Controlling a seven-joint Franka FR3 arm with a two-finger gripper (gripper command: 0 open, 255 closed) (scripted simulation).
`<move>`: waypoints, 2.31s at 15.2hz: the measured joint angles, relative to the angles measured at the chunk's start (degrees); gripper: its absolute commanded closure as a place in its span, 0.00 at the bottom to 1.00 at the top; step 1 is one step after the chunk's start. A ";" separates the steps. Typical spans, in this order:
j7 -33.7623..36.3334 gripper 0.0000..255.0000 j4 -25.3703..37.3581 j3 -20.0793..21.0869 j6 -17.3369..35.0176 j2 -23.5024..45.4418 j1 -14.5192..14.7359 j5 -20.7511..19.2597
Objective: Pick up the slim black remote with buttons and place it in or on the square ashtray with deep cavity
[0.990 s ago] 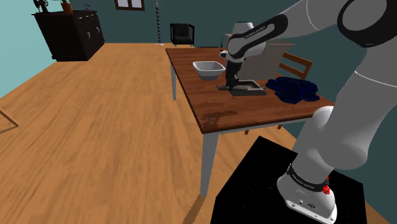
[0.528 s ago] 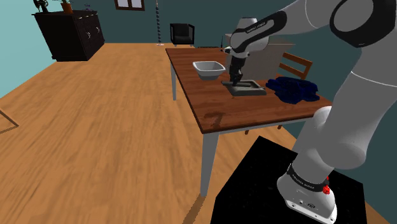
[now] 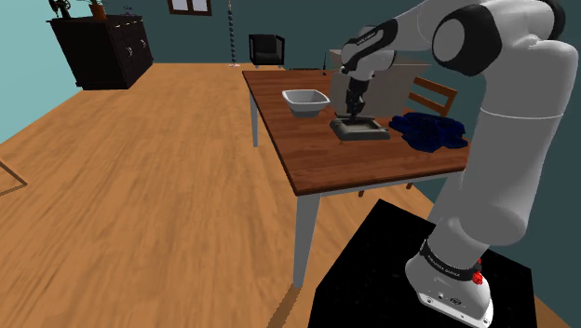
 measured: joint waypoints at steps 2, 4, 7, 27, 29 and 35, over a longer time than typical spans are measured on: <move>-3.17 1.00 3.07 -0.08 -0.93 3.08 -2.45 2.51; -7.35 1.00 8.58 0.39 -2.64 8.33 -6.61 6.33; -11.56 1.00 15.35 1.09 -5.34 13.60 -11.89 9.76; -14.69 0.00 13.67 3.18 0.47 18.71 -14.47 13.66; -14.69 0.00 13.65 3.18 0.47 18.71 -14.46 13.65; -13.77 0.00 14.90 2.31 -2.19 16.94 -13.85 12.28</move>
